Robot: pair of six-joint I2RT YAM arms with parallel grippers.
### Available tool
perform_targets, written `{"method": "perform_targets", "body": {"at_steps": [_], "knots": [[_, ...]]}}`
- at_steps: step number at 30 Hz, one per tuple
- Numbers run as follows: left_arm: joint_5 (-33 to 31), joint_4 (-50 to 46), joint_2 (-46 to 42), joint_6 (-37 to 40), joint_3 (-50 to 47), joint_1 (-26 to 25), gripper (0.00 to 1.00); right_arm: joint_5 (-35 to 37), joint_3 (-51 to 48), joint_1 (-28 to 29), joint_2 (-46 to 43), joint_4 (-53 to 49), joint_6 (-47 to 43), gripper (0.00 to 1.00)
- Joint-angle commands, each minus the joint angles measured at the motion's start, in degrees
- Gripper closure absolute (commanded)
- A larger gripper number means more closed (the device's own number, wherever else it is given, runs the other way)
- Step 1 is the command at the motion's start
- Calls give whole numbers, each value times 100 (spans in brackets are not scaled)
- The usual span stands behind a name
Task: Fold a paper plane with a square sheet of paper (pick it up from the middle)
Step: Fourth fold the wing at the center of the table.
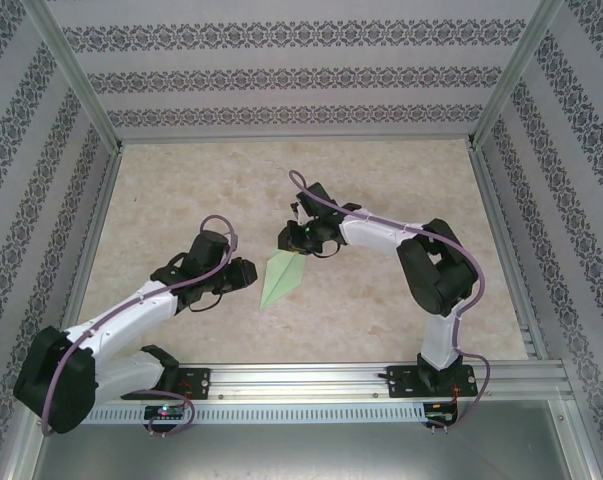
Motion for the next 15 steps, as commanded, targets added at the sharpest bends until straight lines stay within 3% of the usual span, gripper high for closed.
{"method": "perform_targets", "body": {"at_steps": [1, 8, 15], "knots": [[324, 512, 172, 25, 210, -10, 75, 263, -276, 16, -272, 54, 89, 78], [470, 604, 579, 66, 353, -18, 74, 709, -1014, -3, -959, 209, 343, 74], [683, 630, 1350, 122, 683, -53, 76, 586, -1897, 41, -1318, 1078, 1114, 66]]}}
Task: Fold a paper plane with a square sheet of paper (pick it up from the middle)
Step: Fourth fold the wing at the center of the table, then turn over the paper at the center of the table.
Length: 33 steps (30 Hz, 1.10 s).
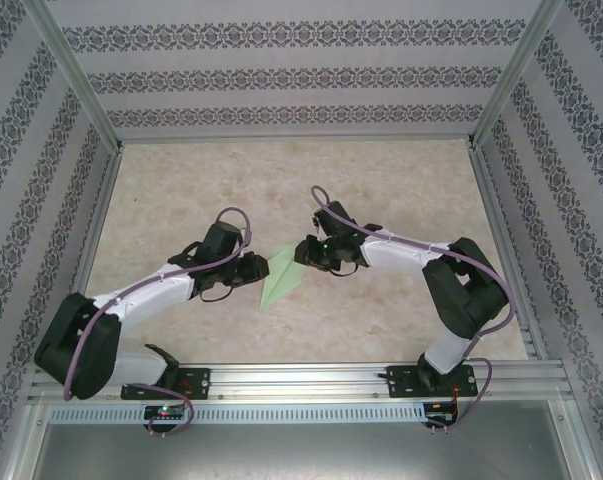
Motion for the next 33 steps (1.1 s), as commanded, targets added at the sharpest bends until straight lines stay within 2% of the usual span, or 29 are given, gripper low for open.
{"method": "perform_targets", "body": {"at_steps": [1, 12, 33], "knots": [[153, 205, 278, 107, 251, -63, 76, 85, -257, 54, -125, 501, 454, 65], [-122, -424, 833, 394, 570, -166, 73, 4, -818, 222, -78, 1096, 1164, 60], [-400, -806, 836, 591, 540, -240, 70, -180, -1015, 375, 116, 1503, 1479, 58]]}}
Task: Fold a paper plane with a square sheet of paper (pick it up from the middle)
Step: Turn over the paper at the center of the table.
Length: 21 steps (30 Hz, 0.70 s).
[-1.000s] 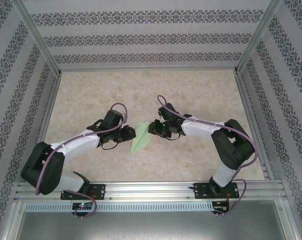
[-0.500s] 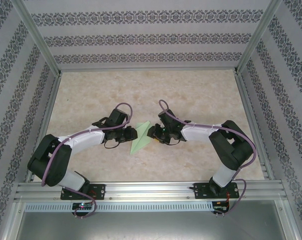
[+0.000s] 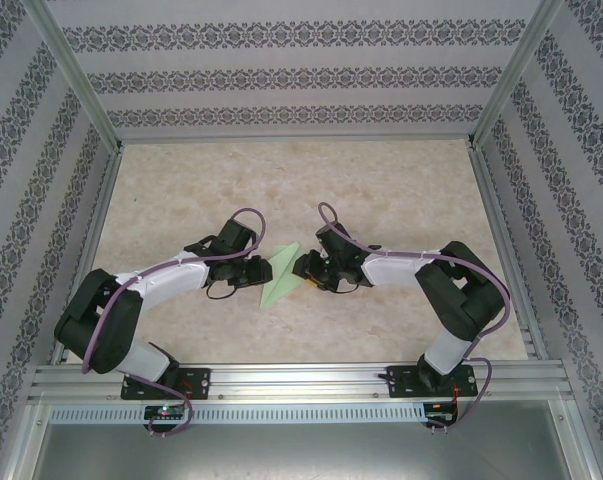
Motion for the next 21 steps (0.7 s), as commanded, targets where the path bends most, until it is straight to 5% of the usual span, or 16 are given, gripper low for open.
{"method": "perform_targets", "body": {"at_steps": [1, 21], "knots": [[-103, -132, 66, 133, 43, -87, 70, -117, 1, 100, 136, 187, 75, 58], [-219, -89, 458, 105, -69, -223, 73, -201, 70, 147, 220, 364, 95, 60]]}}
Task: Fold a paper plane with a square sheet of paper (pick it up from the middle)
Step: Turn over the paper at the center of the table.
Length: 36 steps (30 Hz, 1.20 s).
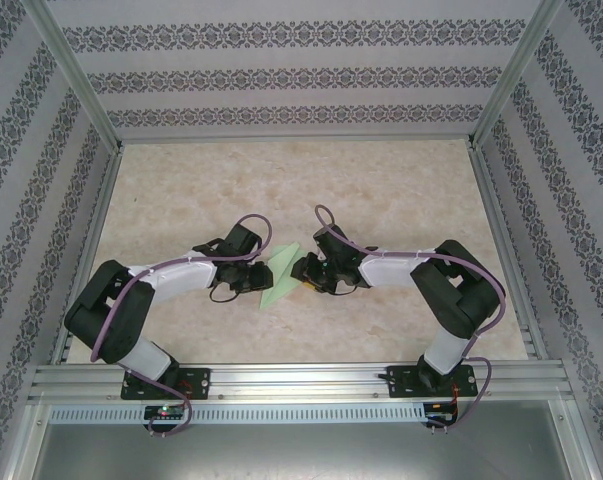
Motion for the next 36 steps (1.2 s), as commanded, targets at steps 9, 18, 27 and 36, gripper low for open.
{"method": "perform_targets", "body": {"at_steps": [9, 18, 27, 36], "knots": [[59, 116, 109, -5, -211, -116, 73, -144, 70, 7, 91, 325, 80, 60], [357, 427, 76, -196, -381, -129, 74, -293, -51, -100, 119, 830, 244, 60], [543, 778, 54, -414, -549, -127, 75, -373, -8, -101, 286, 953, 251, 59], [859, 1210, 3, -712, -727, -124, 76, -486, -65, -104, 393, 1436, 272, 60]]}}
